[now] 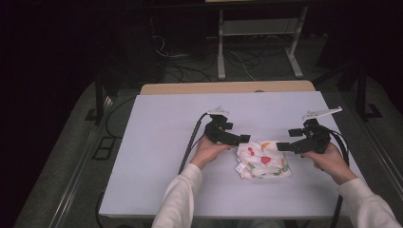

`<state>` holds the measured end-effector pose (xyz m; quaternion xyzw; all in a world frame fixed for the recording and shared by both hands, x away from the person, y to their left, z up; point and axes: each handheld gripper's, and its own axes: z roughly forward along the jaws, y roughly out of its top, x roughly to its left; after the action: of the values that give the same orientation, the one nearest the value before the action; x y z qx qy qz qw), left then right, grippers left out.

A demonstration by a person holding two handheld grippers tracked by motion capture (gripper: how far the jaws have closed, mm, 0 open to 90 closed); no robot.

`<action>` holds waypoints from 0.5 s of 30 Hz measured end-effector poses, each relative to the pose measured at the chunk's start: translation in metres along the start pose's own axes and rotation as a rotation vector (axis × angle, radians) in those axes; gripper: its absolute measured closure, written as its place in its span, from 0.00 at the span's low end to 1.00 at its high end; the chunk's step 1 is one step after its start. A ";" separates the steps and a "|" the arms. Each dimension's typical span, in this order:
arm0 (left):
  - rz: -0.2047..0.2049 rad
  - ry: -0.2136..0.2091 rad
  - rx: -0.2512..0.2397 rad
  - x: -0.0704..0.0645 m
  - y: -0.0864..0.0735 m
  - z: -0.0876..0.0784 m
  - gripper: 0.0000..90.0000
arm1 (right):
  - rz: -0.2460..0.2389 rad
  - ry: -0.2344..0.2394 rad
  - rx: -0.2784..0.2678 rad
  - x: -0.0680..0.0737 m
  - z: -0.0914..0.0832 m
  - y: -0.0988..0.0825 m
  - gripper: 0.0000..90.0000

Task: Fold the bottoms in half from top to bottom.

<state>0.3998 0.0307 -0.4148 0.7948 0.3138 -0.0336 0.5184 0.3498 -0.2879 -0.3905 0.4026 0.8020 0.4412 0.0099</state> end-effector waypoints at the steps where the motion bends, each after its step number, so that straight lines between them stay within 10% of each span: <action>1: -0.001 0.001 0.002 0.001 0.000 0.000 0.00 | 0.005 -0.002 -0.002 -0.002 0.000 0.000 0.00; 15: -0.058 0.028 -0.011 0.019 -0.003 0.001 0.00 | 0.041 -0.034 0.005 -0.028 0.012 0.000 0.00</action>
<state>0.4136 0.0401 -0.4251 0.7830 0.3439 -0.0357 0.5171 0.3733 -0.2977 -0.4072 0.4264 0.7943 0.4325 0.0136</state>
